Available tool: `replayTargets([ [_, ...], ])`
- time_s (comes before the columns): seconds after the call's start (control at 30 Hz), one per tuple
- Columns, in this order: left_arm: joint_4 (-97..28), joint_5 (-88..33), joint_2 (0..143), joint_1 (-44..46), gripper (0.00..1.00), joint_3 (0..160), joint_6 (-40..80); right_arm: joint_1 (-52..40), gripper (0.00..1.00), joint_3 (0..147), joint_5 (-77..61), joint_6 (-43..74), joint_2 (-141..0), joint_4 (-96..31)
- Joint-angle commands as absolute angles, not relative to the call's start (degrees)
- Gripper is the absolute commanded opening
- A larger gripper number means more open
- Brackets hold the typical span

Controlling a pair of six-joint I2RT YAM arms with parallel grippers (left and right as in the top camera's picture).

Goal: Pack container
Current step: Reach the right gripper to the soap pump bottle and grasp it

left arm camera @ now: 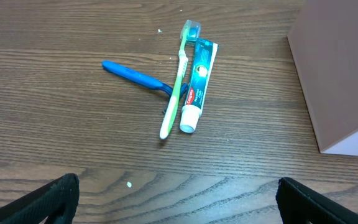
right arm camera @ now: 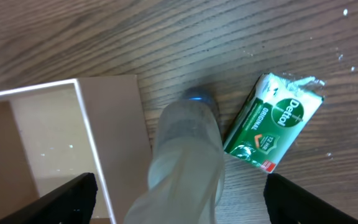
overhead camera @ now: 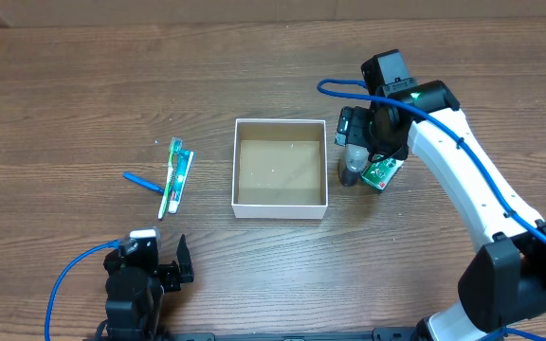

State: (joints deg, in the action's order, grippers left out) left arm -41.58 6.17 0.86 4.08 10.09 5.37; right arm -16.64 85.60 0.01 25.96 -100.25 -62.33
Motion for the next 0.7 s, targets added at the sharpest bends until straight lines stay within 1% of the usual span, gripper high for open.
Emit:
replayTargets([
  [0.0,-41.58,5.72,0.27,3.77,1.0,9.34,4.47,-16.71,0.8,86.52,1.41,27.09,-101.65,-61.8],
  [0.07,-41.58,5.72,0.27,3.77,1.0,9.34,4.47,-16.71,0.76,85.93,1.23,27.09,-102.56,-61.01],
  [0.13,-41.58,5.72,0.27,3.77,1.0,9.34,4.47,-16.71,0.7,85.45,1.28,27.09,-103.18,-60.1],
  [0.2,-41.58,5.72,0.27,3.77,1.0,9.32,4.47,-16.71,0.67,85.45,1.26,27.31,-103.26,-60.14],
  [0.33,-41.58,5.72,0.27,3.77,1.0,9.32,4.47,-16.78,0.66,85.45,1.26,27.29,-103.31,-60.77],
  [0.4,-41.58,5.72,0.27,3.77,1.0,9.32,4.47,-16.78,0.58,85.45,1.28,27.29,-103.31,-60.77],
  [0.43,-41.58,5.72,0.27,3.77,1.0,9.34,4.47,-16.78,0.56,85.45,1.23,27.29,-103.31,-60.84],
  [0.57,-41.58,5.72,0.27,3.77,1.0,9.34,4.47,-17.04,0.56,85.45,1.39,27.24,-103.53,-61.45],
  [0.63,-41.58,5.72,0.27,3.77,1.0,9.32,4.47,-17.04,0.53,85.45,2.07,27.27,-103.53,-61.43],
  [0.67,-41.58,5.72,0.27,3.77,1.0,9.32,4.47,-17.04,0.49,85.45,1.89,27.29,-103.53,-61.76],
])
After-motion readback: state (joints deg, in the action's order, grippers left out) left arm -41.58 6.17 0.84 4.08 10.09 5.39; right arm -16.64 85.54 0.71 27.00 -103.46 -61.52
